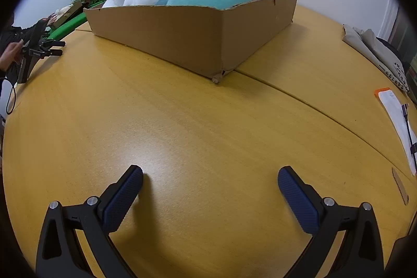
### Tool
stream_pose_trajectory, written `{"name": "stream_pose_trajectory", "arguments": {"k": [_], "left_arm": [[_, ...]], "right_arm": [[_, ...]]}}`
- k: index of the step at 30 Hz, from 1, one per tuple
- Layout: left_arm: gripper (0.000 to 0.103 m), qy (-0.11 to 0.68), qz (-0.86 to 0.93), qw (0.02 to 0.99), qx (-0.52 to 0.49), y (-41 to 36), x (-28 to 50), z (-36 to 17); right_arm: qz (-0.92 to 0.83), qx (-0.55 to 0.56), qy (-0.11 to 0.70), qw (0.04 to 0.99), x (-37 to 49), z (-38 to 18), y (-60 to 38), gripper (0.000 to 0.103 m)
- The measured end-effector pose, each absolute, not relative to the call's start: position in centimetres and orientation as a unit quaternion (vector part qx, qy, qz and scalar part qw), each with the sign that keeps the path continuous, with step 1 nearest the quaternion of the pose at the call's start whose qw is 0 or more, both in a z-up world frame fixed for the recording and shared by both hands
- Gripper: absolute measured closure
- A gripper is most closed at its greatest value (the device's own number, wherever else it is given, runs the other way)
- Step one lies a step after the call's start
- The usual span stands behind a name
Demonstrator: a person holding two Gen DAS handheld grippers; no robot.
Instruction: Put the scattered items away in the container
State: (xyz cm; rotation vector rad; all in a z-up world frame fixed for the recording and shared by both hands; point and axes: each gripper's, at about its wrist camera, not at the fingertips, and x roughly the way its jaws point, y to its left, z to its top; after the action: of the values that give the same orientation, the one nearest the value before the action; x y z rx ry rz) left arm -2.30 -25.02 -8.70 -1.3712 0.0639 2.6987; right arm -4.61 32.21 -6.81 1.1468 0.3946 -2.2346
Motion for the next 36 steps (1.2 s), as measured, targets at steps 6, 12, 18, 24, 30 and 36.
{"name": "stream_pose_trajectory", "arguments": {"k": [6, 12, 18, 24, 30, 36], "left_arm": [[0.000, 0.021, 0.889, 0.057, -0.453, -25.7, -3.0, -8.7], [0.000, 0.021, 0.889, 0.058, -0.453, -25.8, -3.0, -8.7], [0.000, 0.021, 0.889, 0.058, -0.453, -25.8, -3.0, -8.7], [0.000, 0.021, 0.889, 0.058, -0.453, -25.9, -3.0, -8.7], [0.000, 0.021, 0.889, 0.058, -0.453, -25.9, -3.0, -8.7], [0.000, 0.021, 0.889, 0.058, -0.453, -25.9, -3.0, -8.7]], "right_arm": [[-0.839, 0.432, 0.149, 0.296, -7.3, -6.8, 33.0, 0.000], [-0.837, 0.428, 0.159, 0.302, -7.7, -6.9, 32.9, 0.000], [-0.819, 0.419, 0.182, 0.346, -5.5, -6.9, 31.9, 0.000], [-0.812, 0.418, 0.186, 0.362, -5.3, -6.8, 31.4, 0.000], [-0.813, 0.417, 0.186, 0.361, -5.3, -6.9, 31.4, 0.000], [-0.813, 0.417, 0.186, 0.360, -5.2, -6.9, 31.4, 0.000]]}}
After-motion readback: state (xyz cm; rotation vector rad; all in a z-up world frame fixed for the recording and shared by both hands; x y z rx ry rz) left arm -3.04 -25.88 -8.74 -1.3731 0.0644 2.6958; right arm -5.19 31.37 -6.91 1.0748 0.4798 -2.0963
